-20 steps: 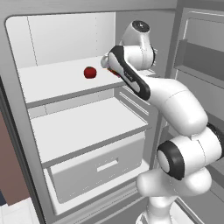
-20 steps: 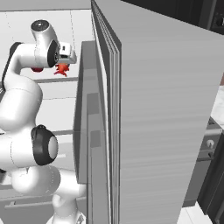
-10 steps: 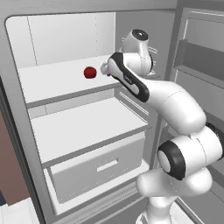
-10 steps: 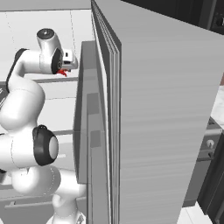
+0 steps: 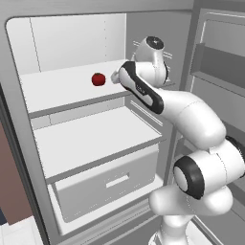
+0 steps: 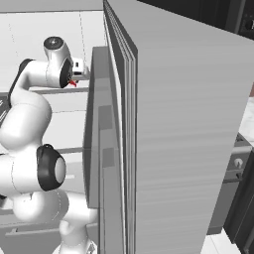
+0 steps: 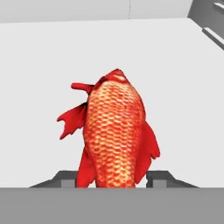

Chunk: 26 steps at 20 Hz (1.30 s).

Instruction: Place one tomato and one fish in each tupperware on the nearby counter, to pack two identical lunches.

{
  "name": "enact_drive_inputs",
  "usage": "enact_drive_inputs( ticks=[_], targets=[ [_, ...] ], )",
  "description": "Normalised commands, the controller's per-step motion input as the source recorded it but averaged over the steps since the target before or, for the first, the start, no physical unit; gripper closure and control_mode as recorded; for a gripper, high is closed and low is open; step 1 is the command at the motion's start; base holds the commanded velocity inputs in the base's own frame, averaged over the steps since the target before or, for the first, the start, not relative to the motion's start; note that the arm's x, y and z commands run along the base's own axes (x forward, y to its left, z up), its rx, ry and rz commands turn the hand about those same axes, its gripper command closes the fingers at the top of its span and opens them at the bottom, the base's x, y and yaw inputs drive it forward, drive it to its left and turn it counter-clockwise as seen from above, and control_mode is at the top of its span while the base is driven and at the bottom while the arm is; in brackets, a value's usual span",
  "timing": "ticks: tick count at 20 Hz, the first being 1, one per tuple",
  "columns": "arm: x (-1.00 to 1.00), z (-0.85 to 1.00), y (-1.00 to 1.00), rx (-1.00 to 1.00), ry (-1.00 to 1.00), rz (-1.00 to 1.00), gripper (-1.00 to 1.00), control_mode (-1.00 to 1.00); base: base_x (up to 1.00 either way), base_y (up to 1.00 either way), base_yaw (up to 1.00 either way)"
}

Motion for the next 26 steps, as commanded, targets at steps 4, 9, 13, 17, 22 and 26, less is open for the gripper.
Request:
enact_drive_inputs(
  ticks=[4,9,13,17,22,26],
  targets=[
    [-0.21,0.00,0.11,0.00,0.00,0.00,1.00,-1.00,0.00,0.00,0.00],
    [-0.96,-0.03,0.74,0.00,0.00,0.00,1.00,-1.00,0.00,0.00,0.00],
    [-1.00,0.00,0.90,0.01,-0.03,0.00,1.00,-1.00,0.00,0.00,0.00],
    [-1.00,-0.08,0.70,0.09,0.03,-0.05,1.00,-1.00,0.00,0.00,0.00],
    [-1.00,-0.70,0.28,0.06,0.12,-0.13,1.00,-1.00,0.00,0.00,0.00],
    [-1.00,-0.91,0.01,0.15,0.23,-0.20,1.00,-1.00,0.00,0.00,0.00]
  ],
)
